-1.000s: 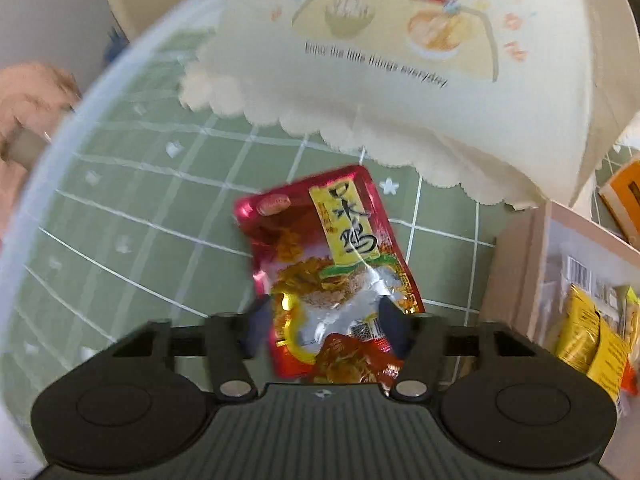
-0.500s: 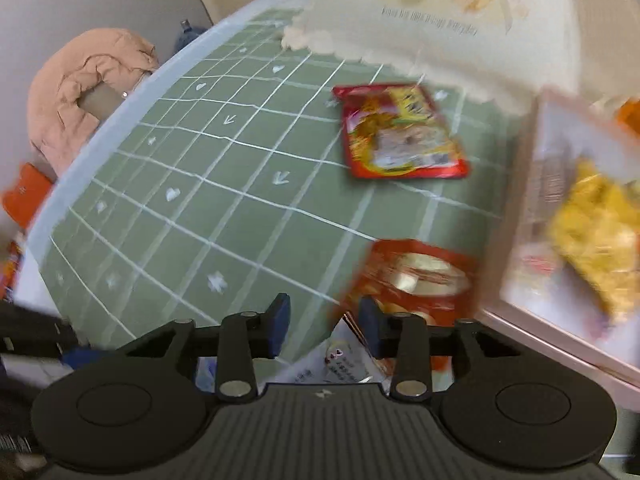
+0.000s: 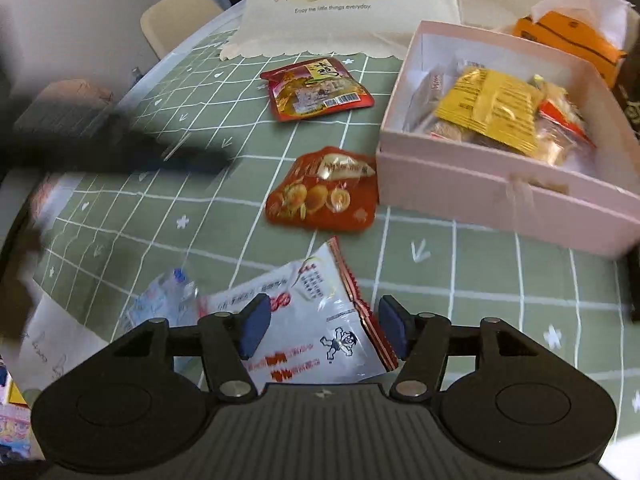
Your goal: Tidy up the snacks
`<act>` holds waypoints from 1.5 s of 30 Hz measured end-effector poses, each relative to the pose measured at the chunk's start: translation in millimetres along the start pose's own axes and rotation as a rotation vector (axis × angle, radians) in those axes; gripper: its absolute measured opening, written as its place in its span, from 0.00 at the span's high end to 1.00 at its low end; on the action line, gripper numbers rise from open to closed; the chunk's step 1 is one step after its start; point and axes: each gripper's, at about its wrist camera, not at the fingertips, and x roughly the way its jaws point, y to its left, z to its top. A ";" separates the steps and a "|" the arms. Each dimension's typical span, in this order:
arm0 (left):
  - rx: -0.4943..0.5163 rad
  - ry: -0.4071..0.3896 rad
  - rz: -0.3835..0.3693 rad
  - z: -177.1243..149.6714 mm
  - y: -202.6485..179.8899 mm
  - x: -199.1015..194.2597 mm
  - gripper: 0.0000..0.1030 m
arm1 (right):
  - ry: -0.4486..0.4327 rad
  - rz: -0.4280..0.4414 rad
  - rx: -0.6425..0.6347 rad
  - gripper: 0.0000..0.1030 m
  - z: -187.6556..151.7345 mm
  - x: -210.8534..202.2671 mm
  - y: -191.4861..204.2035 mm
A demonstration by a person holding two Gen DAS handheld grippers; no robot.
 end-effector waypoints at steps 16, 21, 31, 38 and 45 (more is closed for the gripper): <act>0.157 0.195 -0.002 -9.3 -13.9 58.7 0.75 | -0.065 -0.229 -0.079 0.29 -59.5 -30.6 6.9; 0.076 0.253 -0.096 -48.3 -16.7 45.4 0.73 | -0.052 -0.323 0.018 0.29 -62.1 -35.8 -32.7; 0.238 0.099 0.208 -74.2 -24.1 -32.5 0.73 | -0.137 -0.218 -0.020 0.29 -43.5 -45.6 -3.5; 0.368 0.144 0.258 -116.1 -36.1 -36.3 0.71 | -0.126 -0.169 -0.092 0.29 -39.2 -23.5 26.6; 0.494 0.148 0.308 -130.4 -57.9 -27.8 0.53 | -0.102 -0.431 -0.087 0.28 -51.7 -17.5 -5.3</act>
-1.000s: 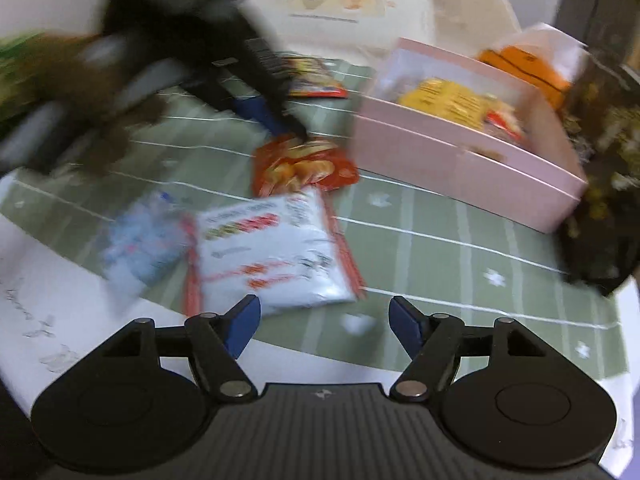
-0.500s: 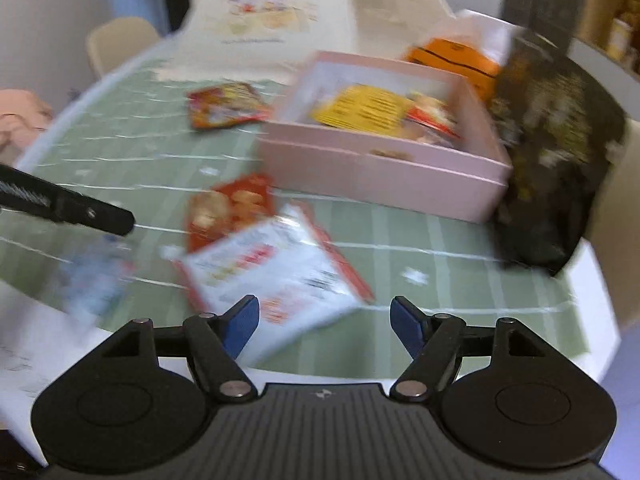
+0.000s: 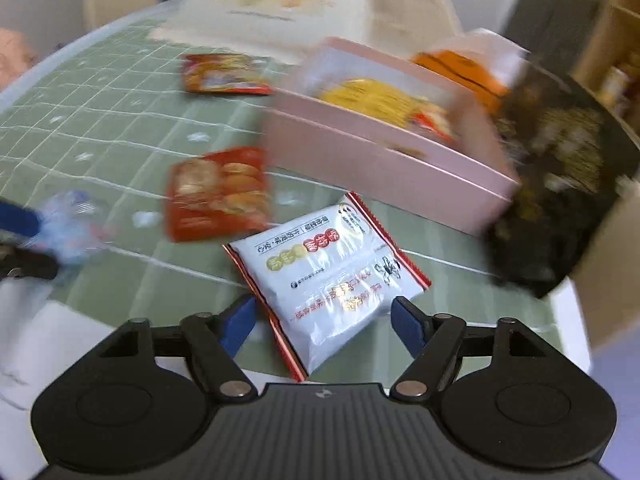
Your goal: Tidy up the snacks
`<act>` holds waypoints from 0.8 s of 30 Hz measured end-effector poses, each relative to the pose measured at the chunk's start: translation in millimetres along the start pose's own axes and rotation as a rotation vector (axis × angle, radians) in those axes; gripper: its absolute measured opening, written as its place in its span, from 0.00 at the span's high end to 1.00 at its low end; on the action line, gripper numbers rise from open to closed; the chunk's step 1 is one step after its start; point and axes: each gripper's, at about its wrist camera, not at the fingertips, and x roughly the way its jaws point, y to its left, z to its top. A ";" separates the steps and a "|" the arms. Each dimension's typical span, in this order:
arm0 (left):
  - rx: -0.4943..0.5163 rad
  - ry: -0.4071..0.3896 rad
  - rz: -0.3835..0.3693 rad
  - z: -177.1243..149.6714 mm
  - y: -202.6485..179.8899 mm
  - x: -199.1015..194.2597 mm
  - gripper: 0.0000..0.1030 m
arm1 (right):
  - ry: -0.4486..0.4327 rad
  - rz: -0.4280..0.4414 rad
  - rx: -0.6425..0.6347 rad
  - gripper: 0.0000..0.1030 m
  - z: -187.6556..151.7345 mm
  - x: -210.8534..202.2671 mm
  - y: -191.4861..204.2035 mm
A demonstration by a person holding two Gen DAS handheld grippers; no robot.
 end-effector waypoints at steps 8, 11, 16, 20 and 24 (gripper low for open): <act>0.075 -0.015 0.025 0.7 -6.6 5.3 0.49 | 0.027 0.021 0.147 0.24 -16.6 -0.1 -34.2; 0.052 -0.026 0.067 6.2 6.0 11.5 0.44 | 0.002 -0.014 0.150 0.18 -22.8 -3.2 -28.3; -0.031 -0.021 0.083 9.1 24.5 11.3 0.46 | -0.046 -0.055 0.141 0.15 -29.9 -4.5 -25.5; 0.011 -0.025 0.022 6.6 17.9 8.8 0.38 | -0.052 -0.063 0.166 0.06 -30.1 -1.8 -29.4; -0.069 -0.062 -0.024 -0.6 24.7 -2.4 0.40 | -0.048 -0.055 0.198 0.02 -30.9 1.9 -35.8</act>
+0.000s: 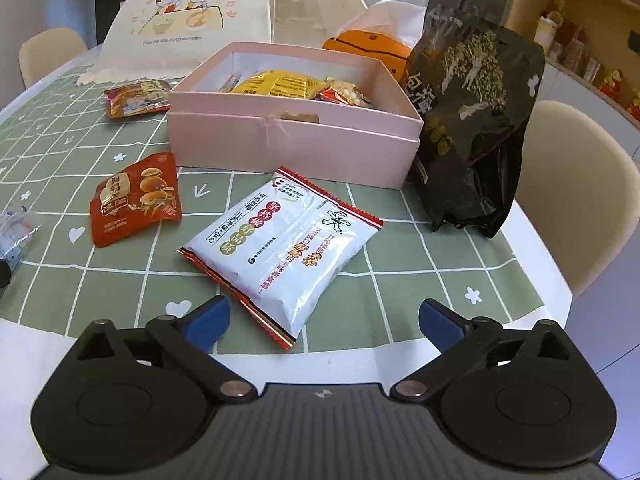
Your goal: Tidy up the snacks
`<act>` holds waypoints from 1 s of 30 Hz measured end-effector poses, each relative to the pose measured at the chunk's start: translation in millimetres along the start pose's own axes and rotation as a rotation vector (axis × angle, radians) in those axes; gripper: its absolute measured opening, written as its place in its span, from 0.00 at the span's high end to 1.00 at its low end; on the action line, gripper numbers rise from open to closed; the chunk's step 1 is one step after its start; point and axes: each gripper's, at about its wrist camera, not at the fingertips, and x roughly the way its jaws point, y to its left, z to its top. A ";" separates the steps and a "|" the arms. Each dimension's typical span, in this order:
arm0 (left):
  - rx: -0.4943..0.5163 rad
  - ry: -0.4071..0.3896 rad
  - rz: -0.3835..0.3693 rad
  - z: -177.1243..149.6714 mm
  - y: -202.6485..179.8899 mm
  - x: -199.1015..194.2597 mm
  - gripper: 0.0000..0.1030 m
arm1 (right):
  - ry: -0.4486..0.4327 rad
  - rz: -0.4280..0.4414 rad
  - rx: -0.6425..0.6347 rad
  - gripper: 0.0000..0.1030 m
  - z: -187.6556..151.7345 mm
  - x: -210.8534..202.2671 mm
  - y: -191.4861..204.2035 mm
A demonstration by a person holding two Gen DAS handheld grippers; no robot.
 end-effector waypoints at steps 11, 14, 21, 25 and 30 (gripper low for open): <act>-0.164 0.078 0.034 2.8 28.2 15.1 0.29 | 0.027 0.101 0.105 0.00 -6.2 7.2 -14.1; -0.150 0.080 0.040 4.4 24.5 17.9 0.27 | 0.031 0.102 0.114 0.00 -5.7 7.6 -13.3; -0.173 0.073 0.043 1.9 20.4 18.2 0.31 | 0.079 0.113 0.088 0.00 -1.8 5.6 -6.8; -0.191 0.065 0.027 -1.3 20.7 15.0 0.32 | 0.003 0.144 0.004 0.10 17.6 -15.6 7.4; -0.197 0.056 0.033 -3.8 19.2 13.5 0.32 | -0.001 0.307 -0.077 0.09 56.0 -4.0 42.9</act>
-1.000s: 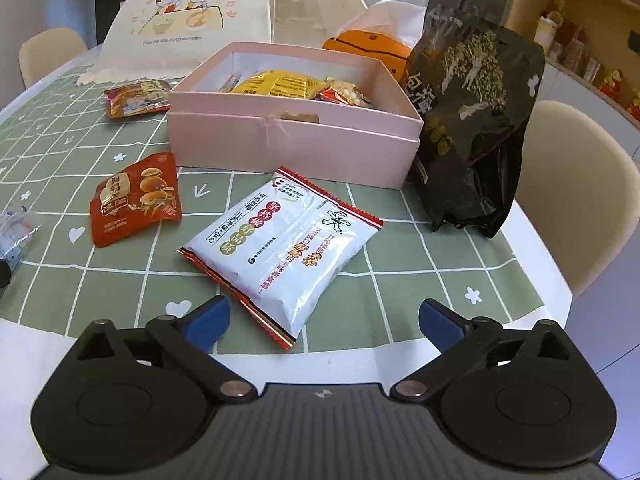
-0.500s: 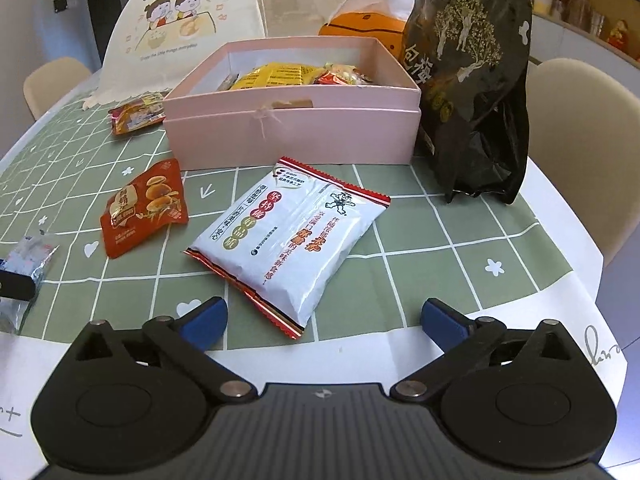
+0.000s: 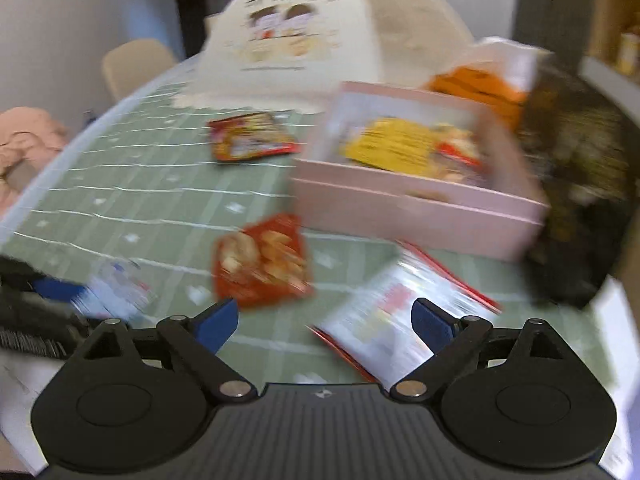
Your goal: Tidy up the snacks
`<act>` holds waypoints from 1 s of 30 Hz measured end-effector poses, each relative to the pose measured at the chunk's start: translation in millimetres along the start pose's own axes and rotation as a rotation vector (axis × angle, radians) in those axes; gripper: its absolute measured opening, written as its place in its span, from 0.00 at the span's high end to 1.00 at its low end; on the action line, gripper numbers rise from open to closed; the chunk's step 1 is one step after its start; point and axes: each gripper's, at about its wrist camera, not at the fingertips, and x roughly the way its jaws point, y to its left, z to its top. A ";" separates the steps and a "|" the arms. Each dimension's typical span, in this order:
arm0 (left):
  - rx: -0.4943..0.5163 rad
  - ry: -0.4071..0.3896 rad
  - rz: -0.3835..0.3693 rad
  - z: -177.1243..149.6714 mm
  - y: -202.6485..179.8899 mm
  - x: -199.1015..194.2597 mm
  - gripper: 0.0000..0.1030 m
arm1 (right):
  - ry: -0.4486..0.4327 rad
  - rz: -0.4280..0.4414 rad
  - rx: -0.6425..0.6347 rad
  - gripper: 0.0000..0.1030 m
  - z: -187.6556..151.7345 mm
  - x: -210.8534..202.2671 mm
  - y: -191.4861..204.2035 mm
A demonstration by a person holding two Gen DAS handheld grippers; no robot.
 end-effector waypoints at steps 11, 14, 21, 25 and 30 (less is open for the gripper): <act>-0.009 -0.020 -0.009 -3.3 1.9 -1.7 0.32 | 0.161 0.022 -0.071 0.31 33.1 70.0 36.8; -0.015 -0.031 -0.017 -4.3 2.8 -2.2 0.32 | 0.177 0.049 -0.072 0.32 24.7 53.0 34.8; 0.005 -0.028 -0.023 -4.6 2.9 -1.8 0.32 | 0.148 0.016 -0.066 0.33 -2.3 2.3 15.6; 0.013 -0.027 -0.010 -4.4 2.0 -1.9 0.36 | 0.146 -0.045 -0.025 0.33 -18.4 -14.8 -2.7; 0.057 -0.073 -0.035 -10.0 -9.1 -16.5 0.38 | 0.148 -0.082 0.074 0.33 -32.0 -33.7 -31.7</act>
